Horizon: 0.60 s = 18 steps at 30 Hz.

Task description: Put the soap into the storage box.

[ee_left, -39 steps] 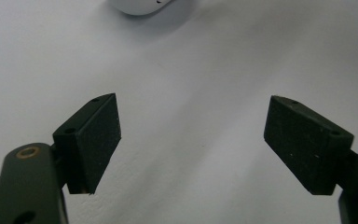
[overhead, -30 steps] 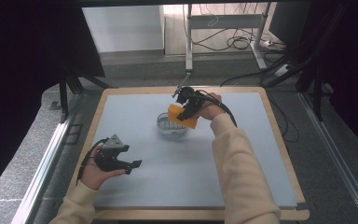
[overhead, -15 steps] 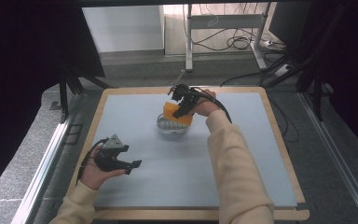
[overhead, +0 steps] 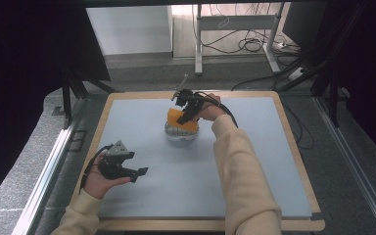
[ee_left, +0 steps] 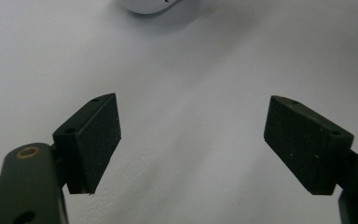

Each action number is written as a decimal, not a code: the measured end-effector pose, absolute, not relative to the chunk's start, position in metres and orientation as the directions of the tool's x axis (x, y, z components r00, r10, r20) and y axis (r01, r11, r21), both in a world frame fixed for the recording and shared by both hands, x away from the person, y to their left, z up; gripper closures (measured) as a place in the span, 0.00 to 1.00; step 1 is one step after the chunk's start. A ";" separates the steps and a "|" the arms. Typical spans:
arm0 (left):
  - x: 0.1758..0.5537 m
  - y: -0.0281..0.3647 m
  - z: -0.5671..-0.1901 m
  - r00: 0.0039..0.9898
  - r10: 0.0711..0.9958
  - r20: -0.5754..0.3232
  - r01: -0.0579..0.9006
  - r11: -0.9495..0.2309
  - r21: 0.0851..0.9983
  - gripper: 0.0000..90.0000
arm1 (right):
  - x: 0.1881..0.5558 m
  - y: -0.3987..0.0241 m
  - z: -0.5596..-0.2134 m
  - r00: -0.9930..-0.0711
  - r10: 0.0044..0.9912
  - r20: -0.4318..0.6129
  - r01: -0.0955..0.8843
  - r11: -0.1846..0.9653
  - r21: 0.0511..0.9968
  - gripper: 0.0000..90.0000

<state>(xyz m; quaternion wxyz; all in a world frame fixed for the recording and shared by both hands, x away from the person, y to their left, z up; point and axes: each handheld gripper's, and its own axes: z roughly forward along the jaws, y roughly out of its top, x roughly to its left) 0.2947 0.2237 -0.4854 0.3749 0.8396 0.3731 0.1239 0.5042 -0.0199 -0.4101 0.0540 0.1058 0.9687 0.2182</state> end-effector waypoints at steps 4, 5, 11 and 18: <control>0.295 0.224 -0.485 0.690 0.721 -0.069 0.532 -0.440 0.723 0.21 | 0.509 -0.018 -0.411 -0.977 0.206 -0.060 0.161 0.890 0.426 0.68; 0.295 0.224 -0.485 0.690 0.720 -0.070 0.532 -0.440 0.724 0.21 | 0.509 -0.017 -0.411 -0.978 0.200 -0.060 0.156 0.890 0.428 0.68; 0.295 0.225 -0.485 0.686 0.724 -0.072 0.535 -0.436 0.724 0.21 | 0.514 -0.014 -0.419 -0.982 0.181 -0.055 0.142 0.896 0.420 0.68; 0.295 0.225 -0.486 0.687 0.724 -0.071 0.536 -0.438 0.722 0.21 | 0.516 -0.010 -0.429 -0.985 0.166 -0.045 0.135 0.906 0.400 0.68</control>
